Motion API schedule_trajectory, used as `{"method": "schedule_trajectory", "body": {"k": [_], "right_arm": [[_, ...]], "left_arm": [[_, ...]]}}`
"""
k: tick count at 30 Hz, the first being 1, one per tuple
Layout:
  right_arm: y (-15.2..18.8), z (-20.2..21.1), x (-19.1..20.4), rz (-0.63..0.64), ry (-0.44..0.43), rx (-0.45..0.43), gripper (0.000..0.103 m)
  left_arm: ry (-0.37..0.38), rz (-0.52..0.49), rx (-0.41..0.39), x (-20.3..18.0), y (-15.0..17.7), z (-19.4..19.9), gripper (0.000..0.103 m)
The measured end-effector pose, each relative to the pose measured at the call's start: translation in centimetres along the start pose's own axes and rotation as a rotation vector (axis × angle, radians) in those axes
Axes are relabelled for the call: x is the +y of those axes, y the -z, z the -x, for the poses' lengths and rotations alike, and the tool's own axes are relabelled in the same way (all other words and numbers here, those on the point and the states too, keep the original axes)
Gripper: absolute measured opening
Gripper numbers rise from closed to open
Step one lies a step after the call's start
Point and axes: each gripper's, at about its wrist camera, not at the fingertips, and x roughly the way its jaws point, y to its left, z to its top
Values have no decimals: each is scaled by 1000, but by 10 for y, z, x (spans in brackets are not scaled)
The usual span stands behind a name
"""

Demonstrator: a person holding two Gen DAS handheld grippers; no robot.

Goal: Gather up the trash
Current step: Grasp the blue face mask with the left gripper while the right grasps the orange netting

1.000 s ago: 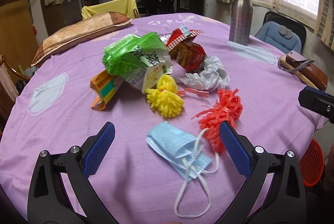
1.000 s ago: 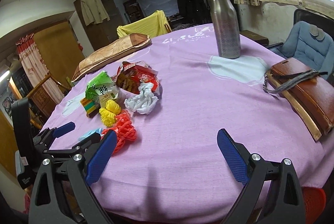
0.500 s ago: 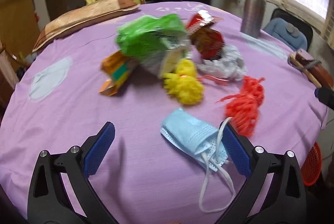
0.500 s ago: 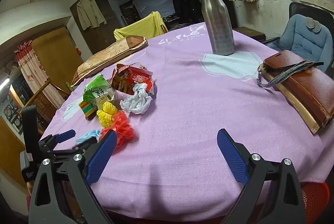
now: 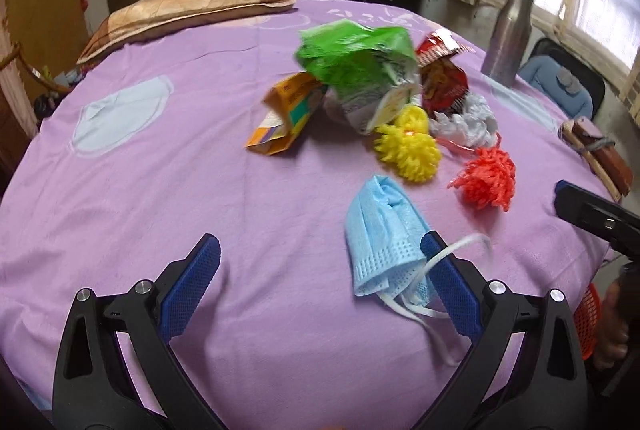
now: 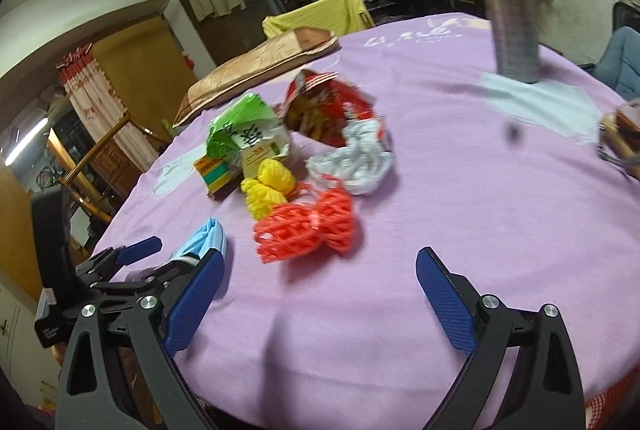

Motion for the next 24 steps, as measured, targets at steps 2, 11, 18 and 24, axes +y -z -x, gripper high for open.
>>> {"method": "schedule_trajectory", "body": {"k": [2, 11, 18, 24], "right_arm": [[-5, -12, 8, 12, 0, 24, 95], [-21, -54, 15, 3, 49, 113, 94], [-20, -54, 14, 36, 23, 99, 47], [-19, -30, 15, 70, 22, 28, 43]], "left_arm": [[19, 20, -9, 7, 2, 5, 96], [142, -34, 13, -11, 10, 5, 96], [112, -36, 33, 7, 26, 19, 96], [175, -34, 23, -11, 8, 18, 96]]}}
